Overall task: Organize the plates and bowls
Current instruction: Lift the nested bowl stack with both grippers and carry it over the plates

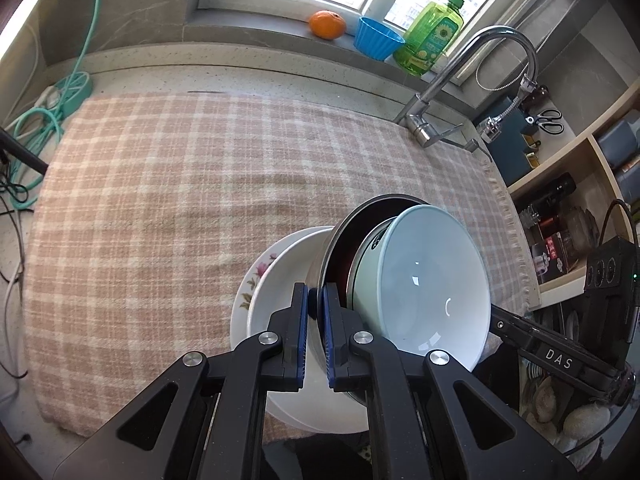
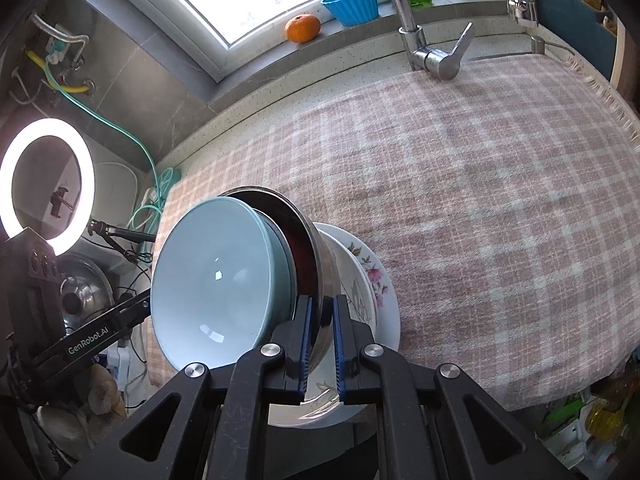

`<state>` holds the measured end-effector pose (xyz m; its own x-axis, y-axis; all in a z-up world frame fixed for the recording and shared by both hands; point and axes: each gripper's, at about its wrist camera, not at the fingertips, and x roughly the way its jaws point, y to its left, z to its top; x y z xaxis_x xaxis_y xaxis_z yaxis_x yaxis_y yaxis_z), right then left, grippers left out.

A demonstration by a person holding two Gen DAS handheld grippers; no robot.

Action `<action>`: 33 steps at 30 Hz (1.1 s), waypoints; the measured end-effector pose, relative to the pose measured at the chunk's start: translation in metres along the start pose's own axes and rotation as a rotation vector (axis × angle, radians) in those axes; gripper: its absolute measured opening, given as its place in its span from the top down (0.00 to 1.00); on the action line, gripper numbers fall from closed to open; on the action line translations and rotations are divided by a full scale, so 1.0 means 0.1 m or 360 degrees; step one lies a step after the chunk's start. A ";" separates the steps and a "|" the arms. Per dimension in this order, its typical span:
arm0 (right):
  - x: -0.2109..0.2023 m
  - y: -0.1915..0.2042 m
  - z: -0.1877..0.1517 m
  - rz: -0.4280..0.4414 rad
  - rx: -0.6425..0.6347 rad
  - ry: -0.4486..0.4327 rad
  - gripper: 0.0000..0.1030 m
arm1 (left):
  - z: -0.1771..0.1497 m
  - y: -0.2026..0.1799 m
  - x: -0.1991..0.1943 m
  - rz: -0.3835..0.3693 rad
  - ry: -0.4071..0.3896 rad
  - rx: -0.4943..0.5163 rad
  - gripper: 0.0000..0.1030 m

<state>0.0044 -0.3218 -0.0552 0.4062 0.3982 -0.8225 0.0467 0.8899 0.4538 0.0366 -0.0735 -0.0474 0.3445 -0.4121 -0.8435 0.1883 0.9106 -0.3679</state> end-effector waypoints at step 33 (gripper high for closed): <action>0.11 0.06 -0.13 -0.0006 -0.0004 0.0054 0.91 | -0.14 0.11 0.01 0.0017 0.0046 -0.0050 0.94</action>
<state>-0.0028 -0.3085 -0.0661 0.3751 0.4018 -0.8354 0.0458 0.8920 0.4496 0.0258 -0.0630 -0.0581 0.3196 -0.4014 -0.8583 0.1558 0.9158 -0.3702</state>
